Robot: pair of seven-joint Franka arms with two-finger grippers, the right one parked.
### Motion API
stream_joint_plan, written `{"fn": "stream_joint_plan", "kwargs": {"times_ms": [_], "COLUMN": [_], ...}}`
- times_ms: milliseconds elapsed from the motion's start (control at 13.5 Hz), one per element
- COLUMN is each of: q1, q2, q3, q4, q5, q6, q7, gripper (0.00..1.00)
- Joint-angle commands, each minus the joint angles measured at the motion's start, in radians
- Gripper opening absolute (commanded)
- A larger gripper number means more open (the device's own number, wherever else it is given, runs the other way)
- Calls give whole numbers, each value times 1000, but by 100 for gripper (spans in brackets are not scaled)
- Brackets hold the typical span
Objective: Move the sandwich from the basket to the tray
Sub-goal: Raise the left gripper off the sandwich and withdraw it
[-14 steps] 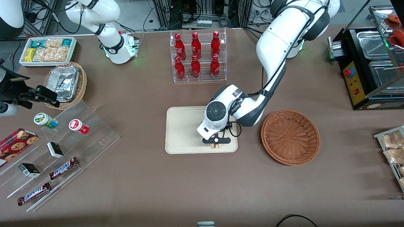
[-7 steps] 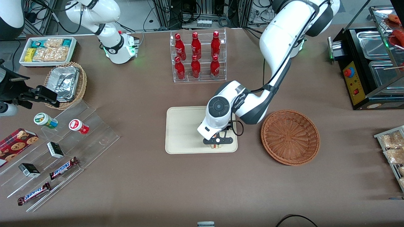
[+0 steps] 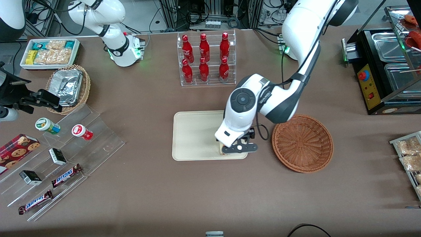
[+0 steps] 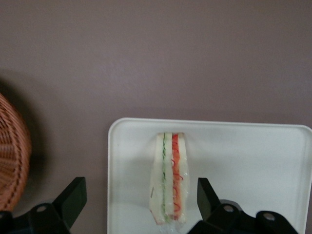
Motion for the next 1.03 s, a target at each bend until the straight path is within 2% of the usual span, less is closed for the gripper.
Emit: {"fn": "stream_joint_plan", "kwargs": {"times_ms": [0,222,517,739,961], "q1": [-5,-4,-2,-4,-4], "q2": [-48,-89,-152,-203,-252], "q3": [53,69,159,285,381], "q4": [17,17,17,17,17], "q5": [15,3,-48,-130,-143], "q6": [-63,-109,-176,-269,-370], "q7": [24,48,88,195,342], "gripper": [100,100,100,100,100]}}
